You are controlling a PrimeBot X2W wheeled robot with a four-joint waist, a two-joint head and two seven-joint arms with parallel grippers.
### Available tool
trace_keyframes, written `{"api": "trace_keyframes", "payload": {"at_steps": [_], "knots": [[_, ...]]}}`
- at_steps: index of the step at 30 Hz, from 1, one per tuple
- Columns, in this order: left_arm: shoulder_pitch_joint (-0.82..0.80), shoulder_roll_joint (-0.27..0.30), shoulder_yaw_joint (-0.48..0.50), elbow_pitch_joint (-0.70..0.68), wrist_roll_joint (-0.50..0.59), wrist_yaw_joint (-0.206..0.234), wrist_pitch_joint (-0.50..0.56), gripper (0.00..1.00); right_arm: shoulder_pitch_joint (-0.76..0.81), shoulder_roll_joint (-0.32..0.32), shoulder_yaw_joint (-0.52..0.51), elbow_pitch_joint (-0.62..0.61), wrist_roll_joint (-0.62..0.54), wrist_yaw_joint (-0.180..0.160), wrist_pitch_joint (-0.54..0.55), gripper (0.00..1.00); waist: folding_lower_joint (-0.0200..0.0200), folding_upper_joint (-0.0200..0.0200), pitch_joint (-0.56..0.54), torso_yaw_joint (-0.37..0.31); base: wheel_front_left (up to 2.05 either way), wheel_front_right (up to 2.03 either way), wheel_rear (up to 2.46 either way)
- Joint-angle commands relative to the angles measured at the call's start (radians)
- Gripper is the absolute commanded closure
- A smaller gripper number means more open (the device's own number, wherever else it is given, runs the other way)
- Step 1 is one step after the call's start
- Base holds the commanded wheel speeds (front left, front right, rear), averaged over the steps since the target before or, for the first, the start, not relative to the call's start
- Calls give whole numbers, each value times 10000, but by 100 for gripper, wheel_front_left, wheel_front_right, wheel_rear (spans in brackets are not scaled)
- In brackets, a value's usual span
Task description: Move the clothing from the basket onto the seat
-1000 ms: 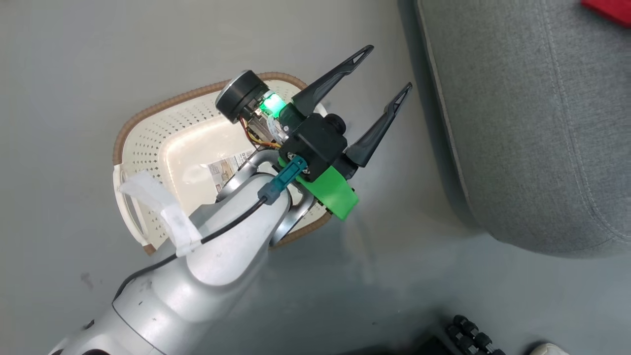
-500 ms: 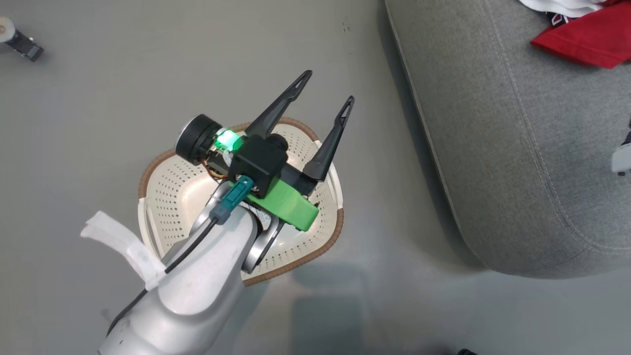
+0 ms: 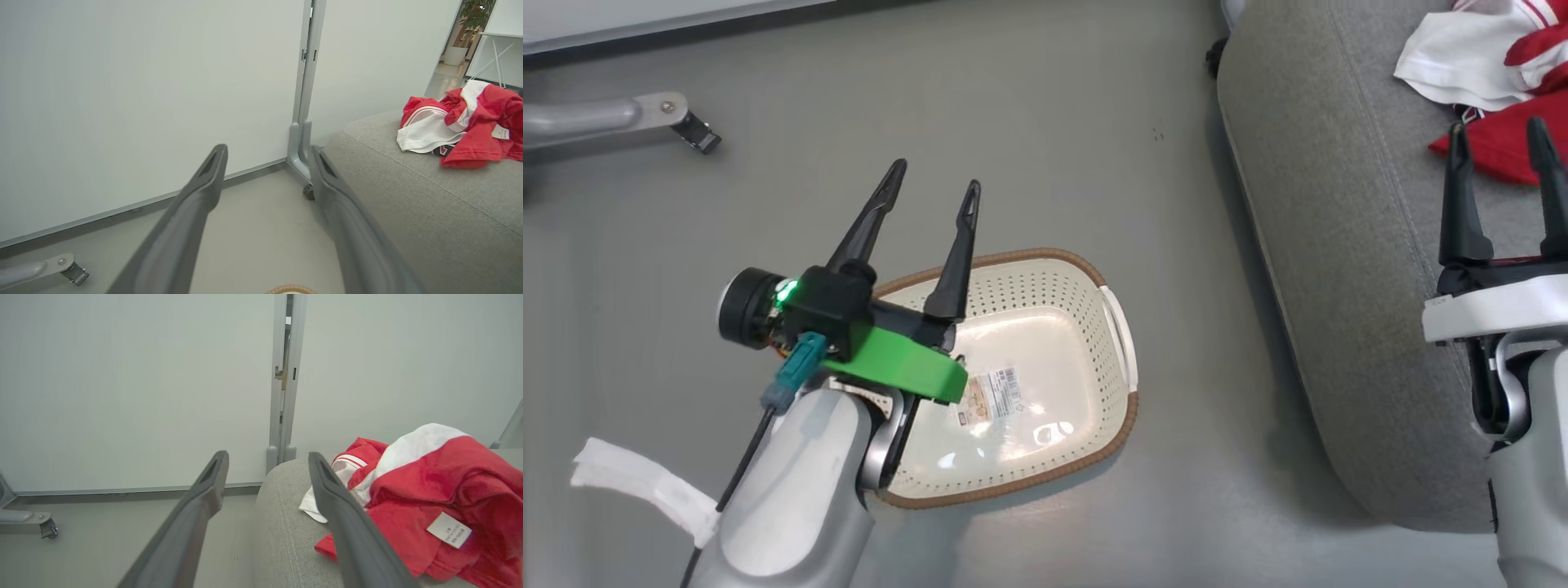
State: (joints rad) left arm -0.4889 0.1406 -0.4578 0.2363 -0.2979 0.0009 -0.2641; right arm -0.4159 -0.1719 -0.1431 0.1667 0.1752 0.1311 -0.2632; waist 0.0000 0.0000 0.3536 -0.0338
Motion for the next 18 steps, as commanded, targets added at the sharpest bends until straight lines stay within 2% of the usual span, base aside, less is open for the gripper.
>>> {"api": "trace_keyframes", "payload": {"at_steps": [1, 9, 18], "knots": [[299, 6, 240, -47, 68, 38, -2, 0, 191, 34, 96, -96, -25, -9, -22, 0, 0, 0, -524, 518, 0, 0, 0], [1352, -151, 1585, -200, 276, -82, -4, 0, 602, 338, 726, -215, -101, -7, -20, 0, 0, 0, -1201, 1060, 0, 0, 0], [2317, -398, 2575, -245, 583, -256, -2, 0, 1452, 624, 970, -424, -204, -7, -22, 0, 0, 0, -1825, 1492, 0, 0, 0]]}}
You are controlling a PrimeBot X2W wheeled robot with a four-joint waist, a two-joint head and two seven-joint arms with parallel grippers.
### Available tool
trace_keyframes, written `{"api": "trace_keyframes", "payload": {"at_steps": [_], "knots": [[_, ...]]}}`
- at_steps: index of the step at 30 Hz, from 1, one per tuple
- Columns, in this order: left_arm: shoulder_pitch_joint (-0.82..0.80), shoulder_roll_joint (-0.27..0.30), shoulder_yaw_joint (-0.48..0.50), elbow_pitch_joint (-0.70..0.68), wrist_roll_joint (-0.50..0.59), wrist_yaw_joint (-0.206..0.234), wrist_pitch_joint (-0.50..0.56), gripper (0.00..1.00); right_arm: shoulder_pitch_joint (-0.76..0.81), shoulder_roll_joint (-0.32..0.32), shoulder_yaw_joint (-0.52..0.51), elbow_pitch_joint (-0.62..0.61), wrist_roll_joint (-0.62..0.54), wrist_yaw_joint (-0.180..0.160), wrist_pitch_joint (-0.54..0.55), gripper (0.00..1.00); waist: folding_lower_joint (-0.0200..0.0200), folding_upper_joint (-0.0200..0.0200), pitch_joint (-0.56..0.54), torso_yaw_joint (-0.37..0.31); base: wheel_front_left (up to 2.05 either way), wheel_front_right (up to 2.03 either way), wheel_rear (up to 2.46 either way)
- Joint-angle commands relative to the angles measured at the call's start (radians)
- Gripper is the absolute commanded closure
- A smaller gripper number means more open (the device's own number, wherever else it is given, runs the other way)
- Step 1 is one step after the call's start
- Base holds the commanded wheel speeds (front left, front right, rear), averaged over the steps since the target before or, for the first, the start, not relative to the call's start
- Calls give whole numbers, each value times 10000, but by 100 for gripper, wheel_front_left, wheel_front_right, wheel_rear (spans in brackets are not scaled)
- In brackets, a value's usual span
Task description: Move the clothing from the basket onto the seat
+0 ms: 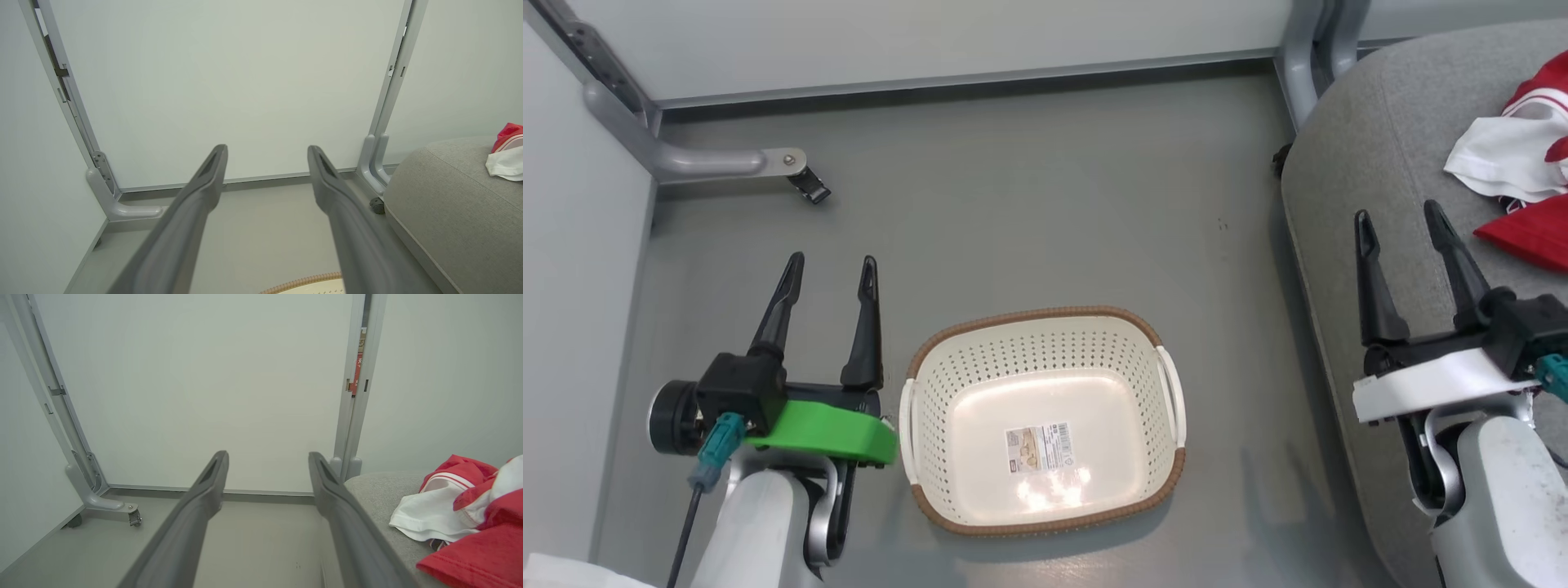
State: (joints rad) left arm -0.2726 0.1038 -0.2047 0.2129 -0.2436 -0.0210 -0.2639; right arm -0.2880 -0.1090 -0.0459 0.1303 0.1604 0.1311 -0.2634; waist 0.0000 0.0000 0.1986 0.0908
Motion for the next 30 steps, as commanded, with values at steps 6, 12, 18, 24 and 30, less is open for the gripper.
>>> {"api": "trace_keyframes", "payload": {"at_steps": [6, 12, 18, 24, 30], "knots": [[725, -158, 509, 16, 243, -209, -4, 0, 883, 140, -50, -277, -159, -7, -20, 0, 0, 0, -702, 417, 0, 0, 0], [1209, -282, 808, 59, 417, -333, -4, 0, 1593, 284, -141, -428, -227, -7, -20, 0, 0, 0, -1130, 495, 0, 0, 0], [1510, -381, 952, 124, 458, -429, -4, 0, 2086, 409, -229, -452, -335, -7, -20, 0, 0, 0, -1410, 510, 0, 0, 0], [1750, -443, 1056, 172, 492, -512, -6, 0, 2453, 499, -324, -489, -356, -7, -18, 0, 0, 0, -1631, 502, 0, 0, 0], [1911, -480, 1162, 173, 519, -560, -4, 0, 2686, 541, -342, -494, -460, -7, -20, 0, 0, 0, -1794, 553, 0, 0, 0]]}}
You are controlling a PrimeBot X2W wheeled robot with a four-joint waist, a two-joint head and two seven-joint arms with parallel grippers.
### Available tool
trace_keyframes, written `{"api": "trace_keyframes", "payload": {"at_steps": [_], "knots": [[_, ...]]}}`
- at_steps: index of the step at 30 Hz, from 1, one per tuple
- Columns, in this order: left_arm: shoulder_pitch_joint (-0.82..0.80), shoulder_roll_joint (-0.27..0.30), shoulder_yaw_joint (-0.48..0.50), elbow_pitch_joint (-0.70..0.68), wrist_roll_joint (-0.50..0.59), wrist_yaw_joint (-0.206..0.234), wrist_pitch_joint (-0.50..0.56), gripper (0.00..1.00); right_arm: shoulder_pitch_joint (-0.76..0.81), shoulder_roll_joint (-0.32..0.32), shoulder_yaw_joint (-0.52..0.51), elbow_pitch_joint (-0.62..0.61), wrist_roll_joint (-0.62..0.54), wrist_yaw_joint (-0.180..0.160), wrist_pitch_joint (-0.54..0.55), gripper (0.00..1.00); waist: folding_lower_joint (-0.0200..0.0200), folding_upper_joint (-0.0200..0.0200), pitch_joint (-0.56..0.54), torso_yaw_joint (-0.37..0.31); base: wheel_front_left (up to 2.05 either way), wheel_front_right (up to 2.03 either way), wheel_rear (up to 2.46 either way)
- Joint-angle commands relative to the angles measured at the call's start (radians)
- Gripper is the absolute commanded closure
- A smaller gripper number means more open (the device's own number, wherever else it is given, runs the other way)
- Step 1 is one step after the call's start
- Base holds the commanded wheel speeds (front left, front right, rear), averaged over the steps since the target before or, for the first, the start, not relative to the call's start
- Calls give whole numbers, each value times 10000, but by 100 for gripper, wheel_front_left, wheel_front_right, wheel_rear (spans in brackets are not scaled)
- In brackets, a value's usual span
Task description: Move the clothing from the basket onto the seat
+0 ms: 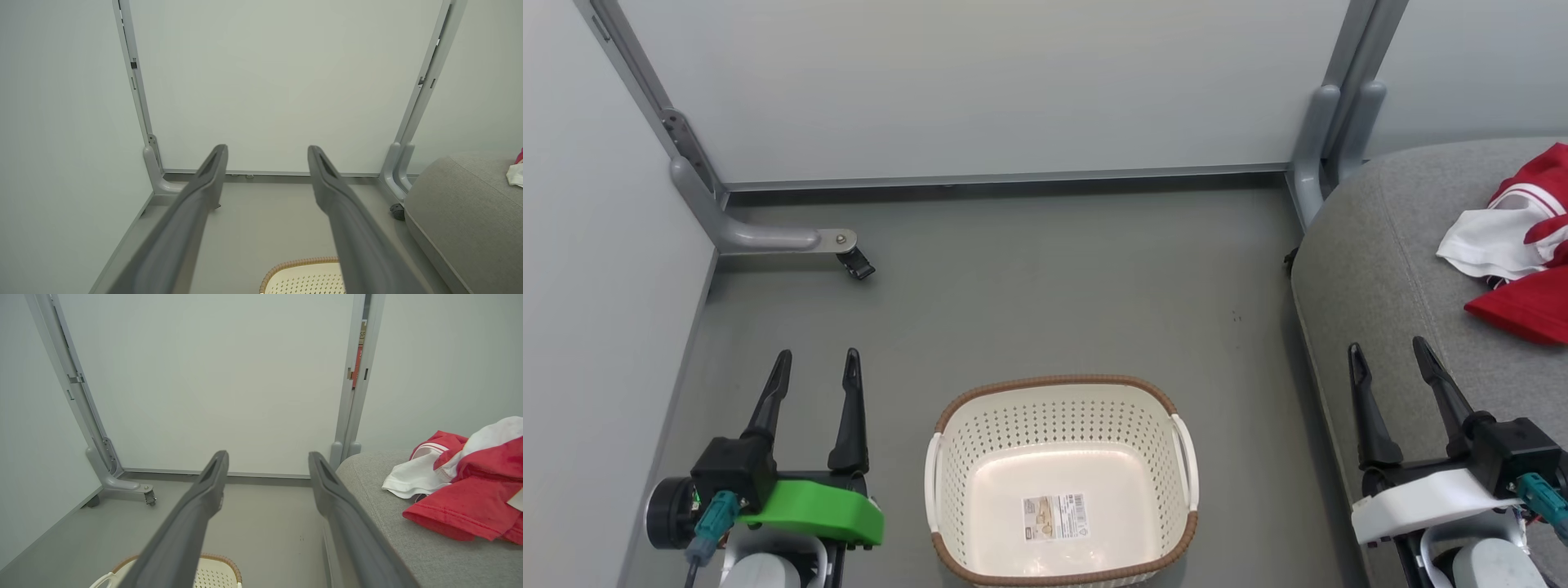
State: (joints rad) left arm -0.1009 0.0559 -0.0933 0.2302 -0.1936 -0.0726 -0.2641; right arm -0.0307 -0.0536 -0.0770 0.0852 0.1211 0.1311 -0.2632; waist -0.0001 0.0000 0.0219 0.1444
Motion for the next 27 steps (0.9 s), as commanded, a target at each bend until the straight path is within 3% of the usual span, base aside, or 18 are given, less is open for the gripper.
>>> {"api": "trace_keyframes", "payload": {"at_steps": [1, 12, 13, 17, 27], "knots": [[220, -7, 59, 1, 25, -47, -2, 0, 151, -5, -31, -41, -76, -7, -22, 0, 1, 0, -50, 28, 0, 0, 0], [318, -36, 172, 34, 134, 15, -2, 0, 271, 15, -73, 69, -39, -7, -22, 0, 1, 0, -192, 128, 0, 0, 0], [147, -35, 142, 58, 101, -24, 4, 100, 162, 44, -37, 76, 8, 0, 0, 100, 1, 0, -193, 126, 0, 0, 0], [277, -48, 127, 434, 69, -24, 15, 100, 269, 151, -24, 461, 47, 2, 23, 100, 1, 0, -194, 124, 0, 0, 0], [195, -48, 421, 420, -1838, -100, 544, 100, 86, 131, -107, 640, 2036, 1, 560, 100, 1, 0, -195, 0, 0, 0, 0]]}}
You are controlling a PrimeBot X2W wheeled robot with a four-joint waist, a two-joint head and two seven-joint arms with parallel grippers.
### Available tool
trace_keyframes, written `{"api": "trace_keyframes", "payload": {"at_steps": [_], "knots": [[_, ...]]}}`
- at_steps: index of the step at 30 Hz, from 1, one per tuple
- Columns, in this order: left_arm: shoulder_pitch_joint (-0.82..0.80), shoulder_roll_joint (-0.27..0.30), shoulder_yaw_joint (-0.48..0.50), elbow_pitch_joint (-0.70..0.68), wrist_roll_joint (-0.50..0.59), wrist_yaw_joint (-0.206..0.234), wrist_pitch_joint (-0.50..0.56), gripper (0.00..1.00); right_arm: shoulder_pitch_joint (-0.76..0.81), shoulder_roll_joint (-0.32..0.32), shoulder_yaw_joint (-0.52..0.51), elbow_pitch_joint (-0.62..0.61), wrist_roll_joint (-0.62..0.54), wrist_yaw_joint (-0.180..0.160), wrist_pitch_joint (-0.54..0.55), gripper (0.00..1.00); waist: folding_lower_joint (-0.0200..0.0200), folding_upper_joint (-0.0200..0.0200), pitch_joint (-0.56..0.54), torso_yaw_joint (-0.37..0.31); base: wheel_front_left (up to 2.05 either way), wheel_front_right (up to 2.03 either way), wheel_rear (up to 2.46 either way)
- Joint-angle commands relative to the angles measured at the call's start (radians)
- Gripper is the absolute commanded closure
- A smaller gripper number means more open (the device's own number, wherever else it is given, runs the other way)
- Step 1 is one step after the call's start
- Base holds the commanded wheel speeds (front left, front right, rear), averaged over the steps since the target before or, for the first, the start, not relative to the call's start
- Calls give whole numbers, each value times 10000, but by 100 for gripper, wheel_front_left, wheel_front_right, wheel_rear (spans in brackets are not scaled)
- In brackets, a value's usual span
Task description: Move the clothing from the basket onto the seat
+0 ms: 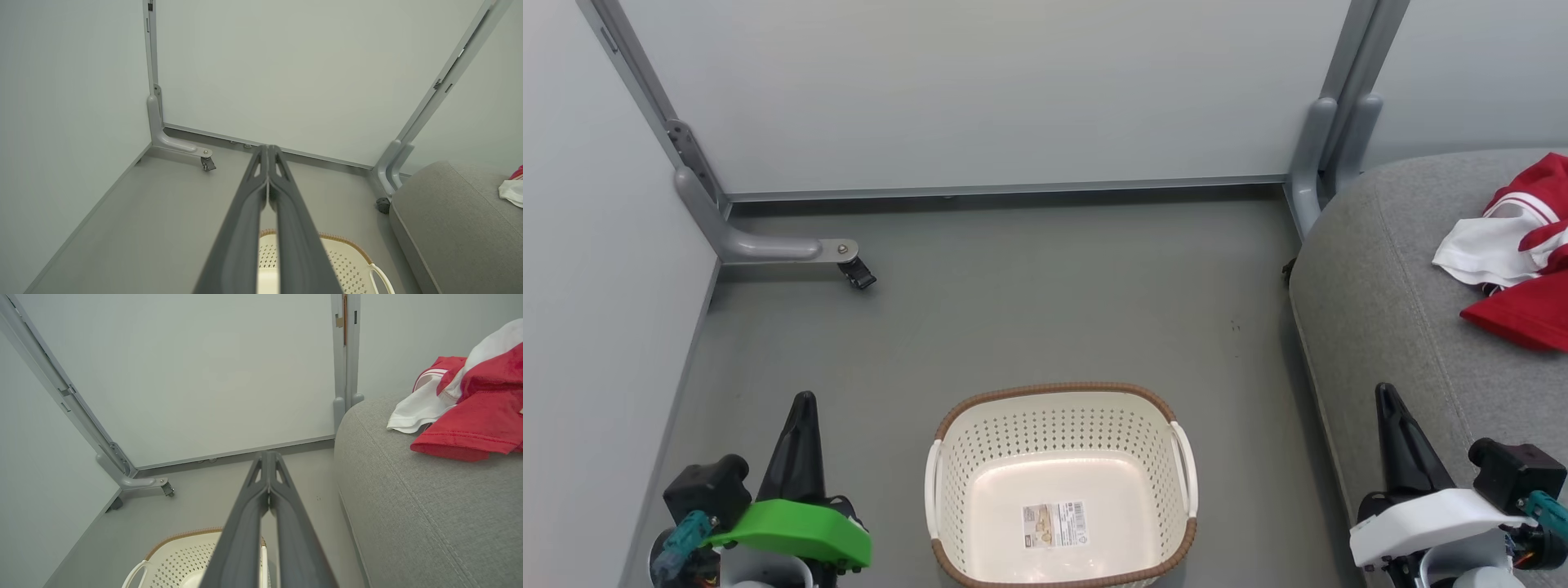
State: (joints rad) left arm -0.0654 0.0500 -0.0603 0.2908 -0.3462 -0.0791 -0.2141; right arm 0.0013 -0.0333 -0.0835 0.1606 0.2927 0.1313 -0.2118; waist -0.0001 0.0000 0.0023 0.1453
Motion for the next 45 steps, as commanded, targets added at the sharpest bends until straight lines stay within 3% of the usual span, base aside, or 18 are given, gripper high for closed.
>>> {"api": "trace_keyframes", "payload": {"at_steps": [1, 23, 45], "knots": [[-163, 11, 111, -194, -470, -42, 85, 100, -244, -74, -42, -106, 487, -1, 85, 100, 1, 0, 1, -21, 0, 0, 0], [-267, 12, 573, -294, -3982, -185, 992, 100, -510, -112, -105, 139, 4143, -2, 980, 100, 1, 0, 1, -295, 0, 0, 0], [-373, 12, 953, -353, -6717, -293, 1719, 100, -716, -141, -176, 365, 7001, -4, 1706, 100, 1, 0, 0, -566, 0, 0, 0]]}}
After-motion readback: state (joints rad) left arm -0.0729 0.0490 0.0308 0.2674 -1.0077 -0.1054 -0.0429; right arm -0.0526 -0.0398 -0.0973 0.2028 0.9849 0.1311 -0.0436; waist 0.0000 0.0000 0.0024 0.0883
